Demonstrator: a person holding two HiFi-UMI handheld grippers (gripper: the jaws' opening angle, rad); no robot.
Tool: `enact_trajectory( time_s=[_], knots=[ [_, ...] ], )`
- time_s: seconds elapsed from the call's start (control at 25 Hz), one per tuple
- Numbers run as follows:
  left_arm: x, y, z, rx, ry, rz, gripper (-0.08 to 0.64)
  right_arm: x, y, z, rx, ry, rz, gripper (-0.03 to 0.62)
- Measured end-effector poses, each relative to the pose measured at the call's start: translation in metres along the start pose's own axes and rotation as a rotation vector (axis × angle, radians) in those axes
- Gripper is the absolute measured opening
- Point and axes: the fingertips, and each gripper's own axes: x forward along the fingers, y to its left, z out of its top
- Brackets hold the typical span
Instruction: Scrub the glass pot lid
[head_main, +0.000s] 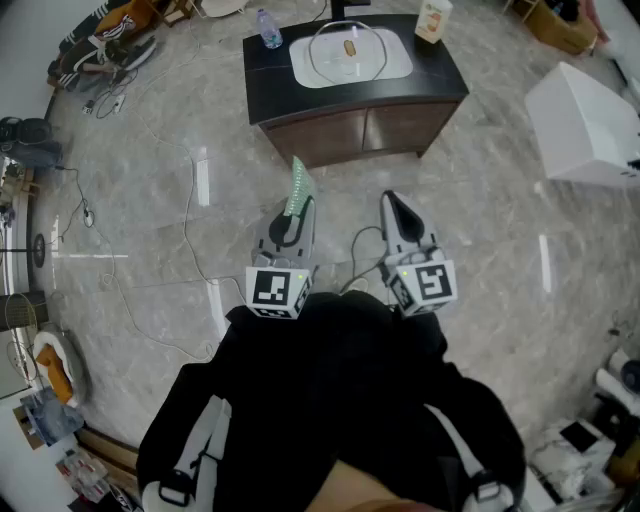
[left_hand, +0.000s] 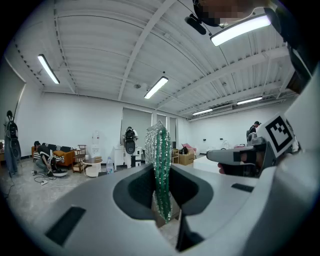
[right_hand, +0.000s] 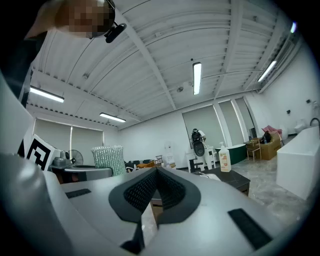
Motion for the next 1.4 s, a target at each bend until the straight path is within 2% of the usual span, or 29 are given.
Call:
enact_trajectory(
  time_s=[0.36,0.76,1.12,1.4],
  knots=[
    [-0.006,-0.026,-0.015,0.005,0.014,0.014,0.054,-0.020,-0.013,-0.007,-0.004,-0.001,0.007,0.000],
    [0.017,-0.023,-0.017,-0.019,0.018,0.007,0.055,-0.003,-0.026,-0.006,0.020,0.008,0.012,0.000],
    [0.109,0.001,-0.025,-0.043,0.014,-0.020,0.054,0.069,-0.078,-0.003,-0.024,0.030,0.017,0.000],
    [0.205,0.047,0.000,-0.062,0.004,-0.020,0.054,0.162,-0.120,0.025,-0.023,0.023,0.032,0.000]
  ],
)
